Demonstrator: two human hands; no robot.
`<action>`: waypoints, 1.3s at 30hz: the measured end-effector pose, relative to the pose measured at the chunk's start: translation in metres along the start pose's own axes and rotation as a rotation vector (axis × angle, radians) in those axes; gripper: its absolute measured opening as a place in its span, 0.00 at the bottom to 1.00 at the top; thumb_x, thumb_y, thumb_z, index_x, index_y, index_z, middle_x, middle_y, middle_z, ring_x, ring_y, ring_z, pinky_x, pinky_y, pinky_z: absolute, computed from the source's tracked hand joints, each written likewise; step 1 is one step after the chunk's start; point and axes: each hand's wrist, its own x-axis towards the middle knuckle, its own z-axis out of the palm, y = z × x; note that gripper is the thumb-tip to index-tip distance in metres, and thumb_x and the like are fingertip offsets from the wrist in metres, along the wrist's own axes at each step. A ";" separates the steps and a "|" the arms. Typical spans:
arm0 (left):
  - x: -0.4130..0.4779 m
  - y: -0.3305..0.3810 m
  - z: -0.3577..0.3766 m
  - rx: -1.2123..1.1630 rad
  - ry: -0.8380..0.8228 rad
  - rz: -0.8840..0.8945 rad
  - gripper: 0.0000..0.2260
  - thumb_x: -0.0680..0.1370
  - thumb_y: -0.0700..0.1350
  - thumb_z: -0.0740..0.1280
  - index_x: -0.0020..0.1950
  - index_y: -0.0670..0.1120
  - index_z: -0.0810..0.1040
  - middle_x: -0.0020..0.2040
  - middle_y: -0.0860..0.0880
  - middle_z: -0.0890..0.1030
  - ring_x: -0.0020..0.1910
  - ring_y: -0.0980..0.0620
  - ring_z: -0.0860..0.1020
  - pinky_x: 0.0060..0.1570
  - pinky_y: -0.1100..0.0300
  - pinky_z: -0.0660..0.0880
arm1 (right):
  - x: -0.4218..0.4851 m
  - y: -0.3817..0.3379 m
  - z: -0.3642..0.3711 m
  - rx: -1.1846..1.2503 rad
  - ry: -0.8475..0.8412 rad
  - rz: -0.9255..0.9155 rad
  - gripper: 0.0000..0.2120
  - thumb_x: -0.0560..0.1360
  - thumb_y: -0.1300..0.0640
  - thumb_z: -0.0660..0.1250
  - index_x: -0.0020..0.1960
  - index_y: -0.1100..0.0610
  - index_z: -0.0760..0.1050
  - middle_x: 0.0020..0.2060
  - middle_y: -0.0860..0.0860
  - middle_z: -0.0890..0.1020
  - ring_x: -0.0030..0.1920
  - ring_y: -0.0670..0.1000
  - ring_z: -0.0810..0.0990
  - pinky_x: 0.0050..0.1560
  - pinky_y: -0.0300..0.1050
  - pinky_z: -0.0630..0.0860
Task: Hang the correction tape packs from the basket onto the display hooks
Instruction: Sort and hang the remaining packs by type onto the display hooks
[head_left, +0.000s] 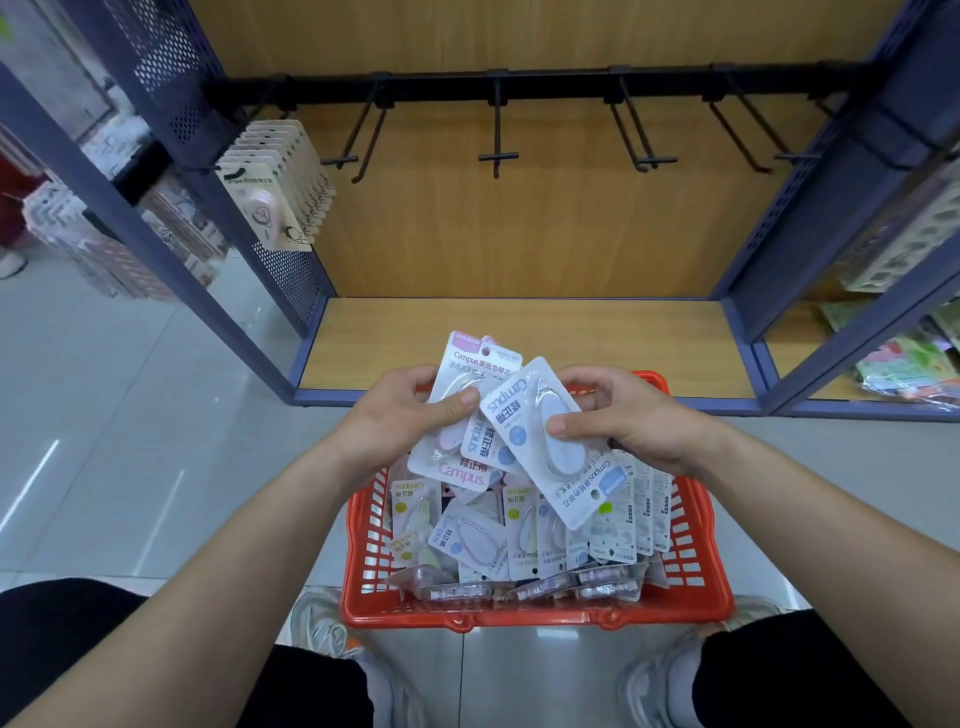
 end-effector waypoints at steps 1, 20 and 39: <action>0.001 0.000 -0.002 0.010 -0.011 0.005 0.22 0.72 0.50 0.74 0.63 0.42 0.80 0.52 0.44 0.87 0.49 0.44 0.87 0.42 0.56 0.83 | 0.000 -0.001 0.000 -0.015 -0.004 0.008 0.23 0.68 0.60 0.78 0.62 0.56 0.80 0.54 0.62 0.86 0.49 0.60 0.86 0.45 0.52 0.82; 0.006 -0.005 0.005 0.000 -0.026 -0.069 0.22 0.74 0.38 0.77 0.66 0.45 0.77 0.52 0.46 0.88 0.47 0.45 0.87 0.44 0.54 0.83 | 0.013 0.008 -0.001 -0.008 0.403 -0.099 0.35 0.52 0.51 0.89 0.57 0.52 0.81 0.51 0.52 0.84 0.44 0.49 0.83 0.49 0.48 0.82; 0.003 -0.018 0.009 0.044 0.011 -0.030 0.20 0.75 0.38 0.76 0.66 0.46 0.78 0.54 0.47 0.87 0.51 0.47 0.86 0.46 0.55 0.83 | 0.001 0.003 -0.003 -0.060 0.391 0.002 0.38 0.59 0.46 0.84 0.65 0.49 0.76 0.54 0.55 0.84 0.41 0.51 0.87 0.34 0.47 0.83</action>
